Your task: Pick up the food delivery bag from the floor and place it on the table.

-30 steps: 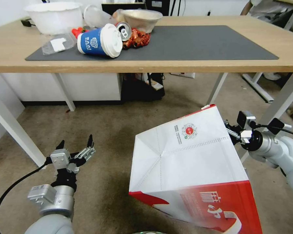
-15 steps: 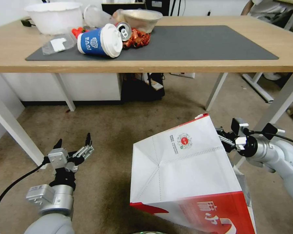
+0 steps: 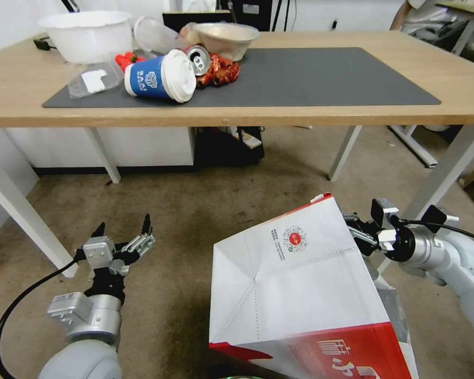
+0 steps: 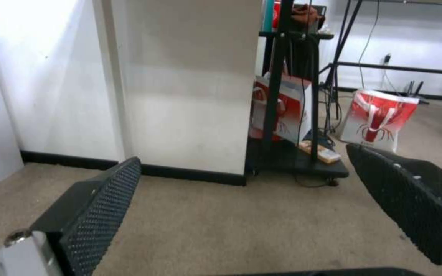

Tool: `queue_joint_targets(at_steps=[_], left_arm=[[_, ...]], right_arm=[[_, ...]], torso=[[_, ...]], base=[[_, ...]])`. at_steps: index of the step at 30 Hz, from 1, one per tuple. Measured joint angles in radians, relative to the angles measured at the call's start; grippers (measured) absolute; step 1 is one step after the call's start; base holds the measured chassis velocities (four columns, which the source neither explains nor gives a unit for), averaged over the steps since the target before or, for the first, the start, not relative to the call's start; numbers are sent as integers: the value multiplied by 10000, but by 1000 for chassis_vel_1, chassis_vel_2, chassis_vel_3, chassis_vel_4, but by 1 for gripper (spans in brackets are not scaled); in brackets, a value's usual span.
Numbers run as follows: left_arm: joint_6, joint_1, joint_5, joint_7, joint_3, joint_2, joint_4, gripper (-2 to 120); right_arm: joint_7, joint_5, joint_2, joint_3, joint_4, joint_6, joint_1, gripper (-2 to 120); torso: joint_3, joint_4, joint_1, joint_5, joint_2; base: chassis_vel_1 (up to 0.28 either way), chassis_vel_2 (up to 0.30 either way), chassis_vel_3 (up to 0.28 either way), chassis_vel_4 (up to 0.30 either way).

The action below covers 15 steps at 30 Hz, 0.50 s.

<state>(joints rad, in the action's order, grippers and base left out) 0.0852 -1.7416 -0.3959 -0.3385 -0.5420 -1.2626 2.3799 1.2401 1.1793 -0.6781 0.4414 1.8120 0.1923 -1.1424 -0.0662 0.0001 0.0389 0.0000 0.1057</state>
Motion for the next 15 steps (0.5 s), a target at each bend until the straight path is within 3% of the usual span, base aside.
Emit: queue_joint_targets(at_steps=[4,15], left_arm=[[-10,-21,5,-1,-4,-15,-1,100],[12,-3,14,-14,-59,-37,-1,100]], right_arm=[[-12,-70,14,-58,-30,10,53,0],[-31,-126,28,-75,-64,21,47,0]], torso=[[-212,-1,32,0,241],[-428,-1,80,1,511]], base=[[0,0,0,0],[0,0,0,0]])
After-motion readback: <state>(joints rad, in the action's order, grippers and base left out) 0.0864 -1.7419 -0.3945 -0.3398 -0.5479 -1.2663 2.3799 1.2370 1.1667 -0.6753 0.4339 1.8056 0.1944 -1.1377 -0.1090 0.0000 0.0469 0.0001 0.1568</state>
